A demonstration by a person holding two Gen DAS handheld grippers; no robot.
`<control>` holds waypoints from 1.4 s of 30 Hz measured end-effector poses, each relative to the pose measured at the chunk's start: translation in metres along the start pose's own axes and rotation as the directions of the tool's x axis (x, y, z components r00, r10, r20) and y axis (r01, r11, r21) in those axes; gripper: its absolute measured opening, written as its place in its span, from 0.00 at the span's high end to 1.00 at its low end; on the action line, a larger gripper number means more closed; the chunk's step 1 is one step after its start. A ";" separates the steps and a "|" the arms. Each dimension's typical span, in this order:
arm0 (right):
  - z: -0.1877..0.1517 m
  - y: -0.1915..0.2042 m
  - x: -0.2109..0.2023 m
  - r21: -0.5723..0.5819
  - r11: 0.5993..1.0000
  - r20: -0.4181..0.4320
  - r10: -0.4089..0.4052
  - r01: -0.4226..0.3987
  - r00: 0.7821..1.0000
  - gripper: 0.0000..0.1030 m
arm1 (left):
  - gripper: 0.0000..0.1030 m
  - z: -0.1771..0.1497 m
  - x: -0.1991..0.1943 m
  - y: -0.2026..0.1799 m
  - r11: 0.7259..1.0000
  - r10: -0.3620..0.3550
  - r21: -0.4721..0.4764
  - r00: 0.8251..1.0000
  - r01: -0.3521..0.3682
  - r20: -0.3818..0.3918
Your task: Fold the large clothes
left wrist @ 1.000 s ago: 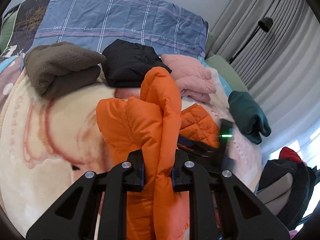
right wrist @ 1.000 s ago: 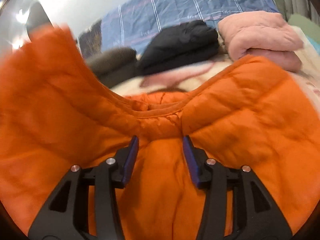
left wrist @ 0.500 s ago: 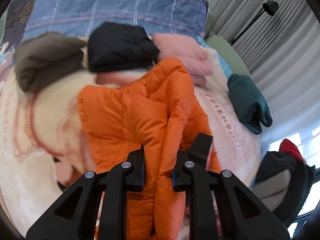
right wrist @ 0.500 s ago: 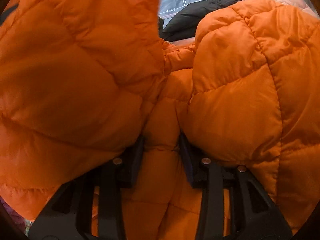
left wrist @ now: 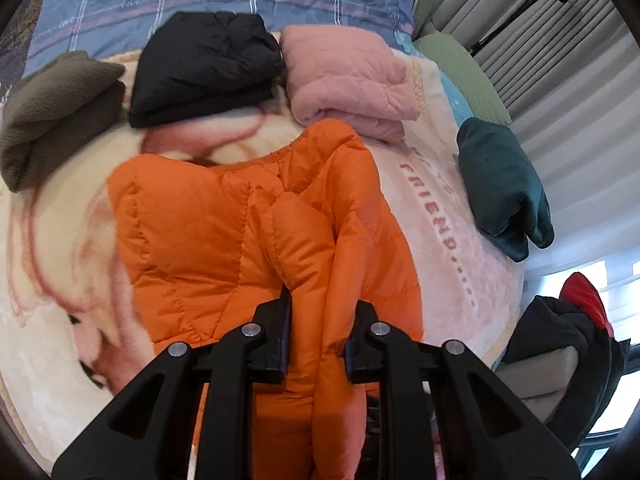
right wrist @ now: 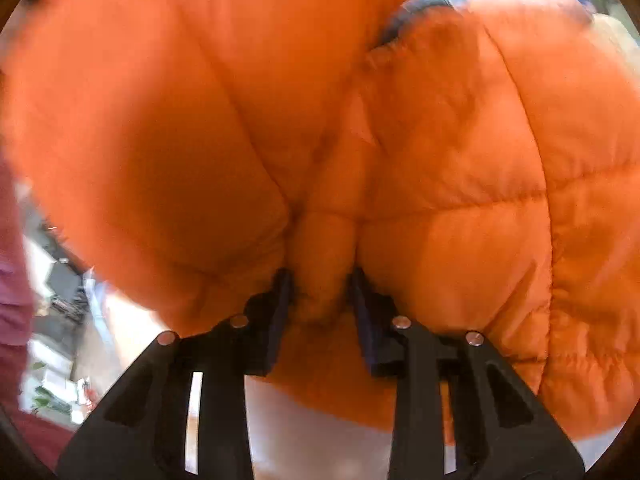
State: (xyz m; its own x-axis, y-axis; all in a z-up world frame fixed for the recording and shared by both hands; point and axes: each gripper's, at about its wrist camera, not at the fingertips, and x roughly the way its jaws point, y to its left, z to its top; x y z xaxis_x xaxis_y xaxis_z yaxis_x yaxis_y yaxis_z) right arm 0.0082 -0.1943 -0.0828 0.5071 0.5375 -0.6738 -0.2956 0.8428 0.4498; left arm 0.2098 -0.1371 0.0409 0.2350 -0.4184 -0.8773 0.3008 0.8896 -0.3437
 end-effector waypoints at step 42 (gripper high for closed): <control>-0.060 -0.072 -0.123 0.483 0.875 0.172 -0.129 0.031 0.977 0.82 | 0.55 -0.012 0.112 -0.108 0.890 -0.320 0.316 0.944 0.330 -0.085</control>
State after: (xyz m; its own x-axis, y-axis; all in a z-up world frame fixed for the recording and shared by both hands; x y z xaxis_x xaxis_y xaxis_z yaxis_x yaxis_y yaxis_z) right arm -0.0817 -0.3196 -0.0673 0.6730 0.4108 -0.6151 0.1481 0.7399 0.6562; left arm 0.1922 -0.2777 -0.0241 0.0472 -0.6642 -0.7461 0.6369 0.5954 -0.4897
